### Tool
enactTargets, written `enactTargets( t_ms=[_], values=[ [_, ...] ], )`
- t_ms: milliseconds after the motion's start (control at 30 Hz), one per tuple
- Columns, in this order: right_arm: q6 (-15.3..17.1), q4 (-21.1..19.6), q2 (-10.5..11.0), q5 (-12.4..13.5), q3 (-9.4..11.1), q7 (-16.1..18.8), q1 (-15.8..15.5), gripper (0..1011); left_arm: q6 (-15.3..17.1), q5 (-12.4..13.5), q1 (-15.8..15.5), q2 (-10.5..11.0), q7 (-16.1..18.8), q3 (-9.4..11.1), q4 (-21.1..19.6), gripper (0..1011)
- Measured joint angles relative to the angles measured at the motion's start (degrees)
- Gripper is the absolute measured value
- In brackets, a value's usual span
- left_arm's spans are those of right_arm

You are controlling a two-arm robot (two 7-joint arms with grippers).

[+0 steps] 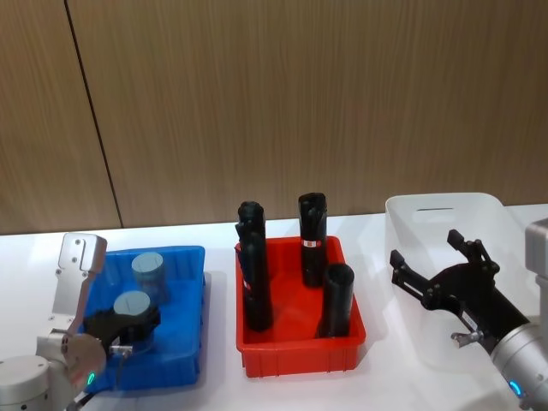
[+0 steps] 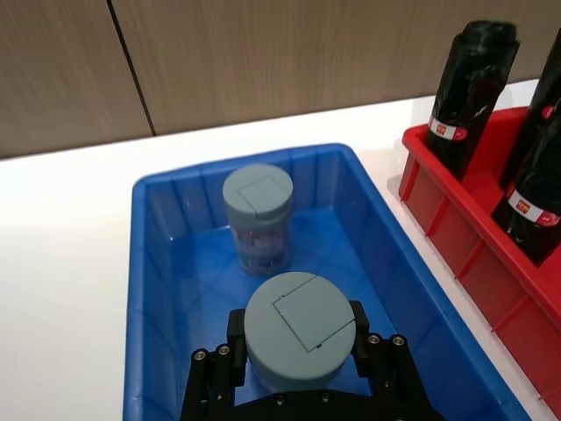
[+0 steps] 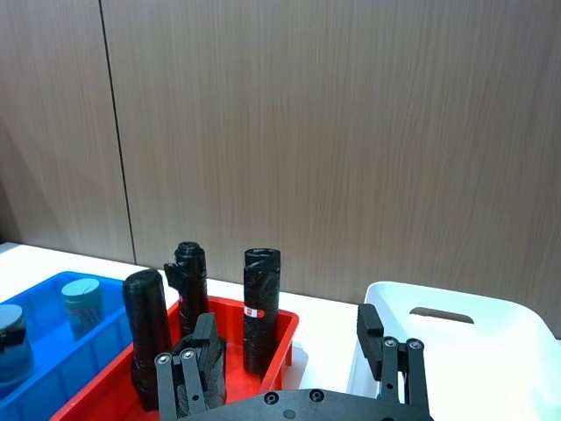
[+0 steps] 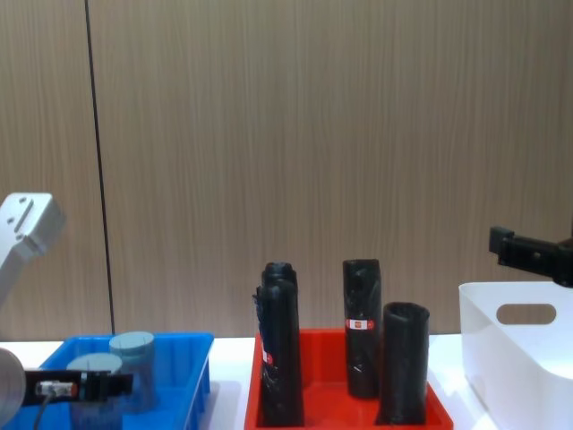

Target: Pick the cotton swabs from the blue box and place them into the white box.

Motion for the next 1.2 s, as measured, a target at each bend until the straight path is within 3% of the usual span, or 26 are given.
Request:
enactTargets(
  t_ms=[267,533,800,1200],
  values=[
    [0.0,0.0,0.0,0.0,0.0,0.0,0.0,1002,-3.61,2.8,1.14,0.97,-1.49,-0.03,-2.73,678],
    [0.0,0.0,0.0,0.0,0.0,0.0,0.0,1002,-7.26,4.76,2.14,2.36,-5.86,-0.41,-6.17,679],
    [0.0,0.0,0.0,0.0,0.0,0.0,0.0,1002,-9.93,4.56,2.68,3.45,-11.1,-0.92,-8.67,678],
    [0.0,0.0,0.0,0.0,0.0,0.0,0.0,1002,-12.52,1.81,2.65,4.54,-21.23,-1.45,-10.7,678]
  ],
)
